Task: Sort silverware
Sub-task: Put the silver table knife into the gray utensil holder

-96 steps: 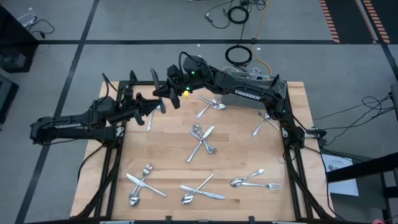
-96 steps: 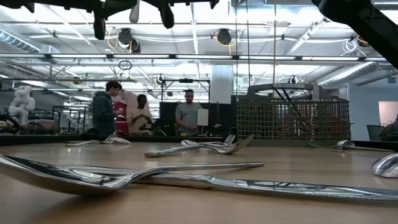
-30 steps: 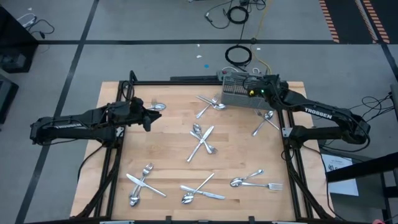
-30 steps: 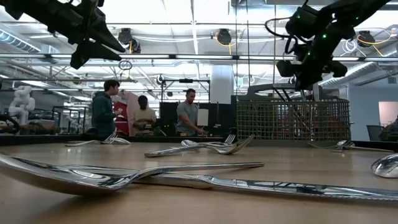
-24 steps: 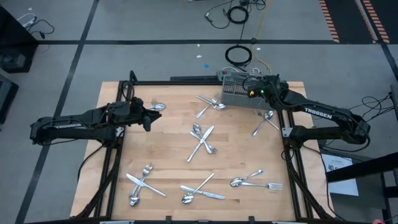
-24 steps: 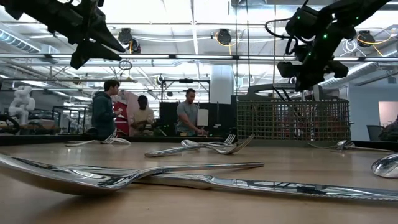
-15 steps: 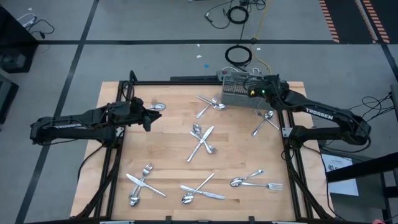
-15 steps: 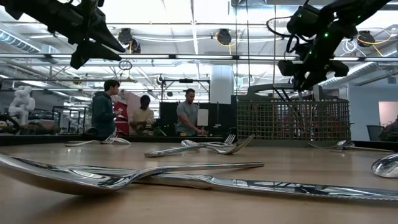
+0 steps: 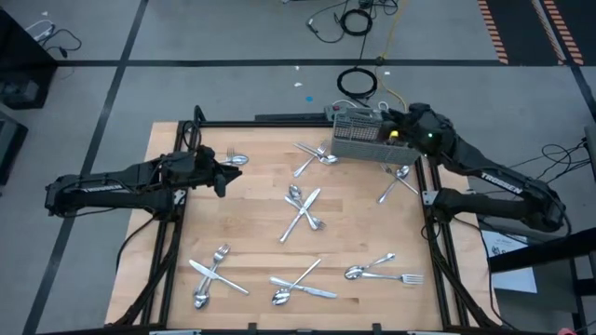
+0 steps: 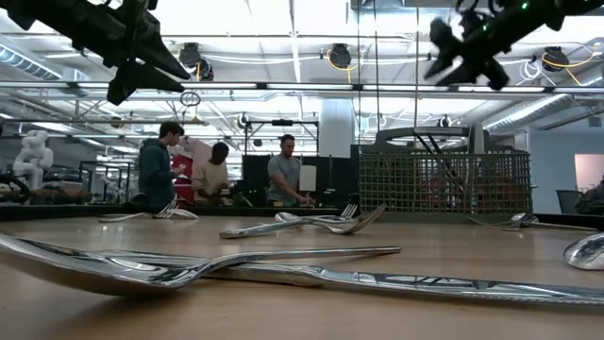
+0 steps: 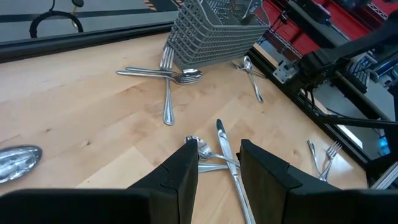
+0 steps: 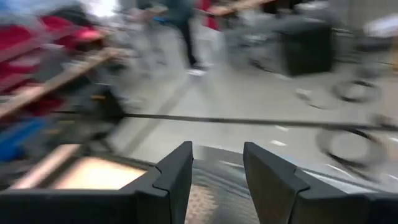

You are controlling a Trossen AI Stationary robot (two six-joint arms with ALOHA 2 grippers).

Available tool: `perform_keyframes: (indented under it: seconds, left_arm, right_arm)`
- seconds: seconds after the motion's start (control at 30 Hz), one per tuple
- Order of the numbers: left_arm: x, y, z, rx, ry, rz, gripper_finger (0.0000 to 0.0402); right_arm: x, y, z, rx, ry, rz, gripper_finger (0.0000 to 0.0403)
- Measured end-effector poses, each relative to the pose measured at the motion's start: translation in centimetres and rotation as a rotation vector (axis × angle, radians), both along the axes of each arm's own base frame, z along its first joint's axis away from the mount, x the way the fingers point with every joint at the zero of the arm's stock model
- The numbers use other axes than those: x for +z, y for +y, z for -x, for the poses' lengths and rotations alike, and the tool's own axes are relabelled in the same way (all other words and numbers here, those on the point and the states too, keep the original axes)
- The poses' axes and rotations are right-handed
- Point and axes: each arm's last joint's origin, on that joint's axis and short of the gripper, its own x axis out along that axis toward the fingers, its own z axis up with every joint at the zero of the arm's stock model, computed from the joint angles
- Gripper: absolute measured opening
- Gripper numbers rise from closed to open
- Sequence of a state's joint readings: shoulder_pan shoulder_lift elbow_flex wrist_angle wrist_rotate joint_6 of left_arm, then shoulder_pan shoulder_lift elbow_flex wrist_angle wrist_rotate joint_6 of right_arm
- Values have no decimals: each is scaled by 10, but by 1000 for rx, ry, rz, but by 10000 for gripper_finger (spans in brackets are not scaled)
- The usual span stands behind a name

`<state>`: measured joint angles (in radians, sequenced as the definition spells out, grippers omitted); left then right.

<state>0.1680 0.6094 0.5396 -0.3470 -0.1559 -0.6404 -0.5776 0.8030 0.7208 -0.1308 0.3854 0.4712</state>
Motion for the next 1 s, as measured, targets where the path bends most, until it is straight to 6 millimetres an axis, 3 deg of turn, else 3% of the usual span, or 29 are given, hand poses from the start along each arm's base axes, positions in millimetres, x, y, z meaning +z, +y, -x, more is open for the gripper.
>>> perform_keyframes:
  seconds: [0.23,0.53,0.73,1.0]
  left_arm:
    - [0,0,0,-28,16,-42,125]
    - [-2,-4,-4,-201,32,-45,125]
    - [-4,-9,-11,-358,18,18,125]
    - [-8,-27,-23,-544,28,59,125]
  right_arm:
    - [10,21,-30,288,-132,59,134]
    - [-9,67,-92,568,-183,23,133]
    - [-24,108,-135,733,-105,-28,132]
    - [-21,161,-186,897,38,-7,132]
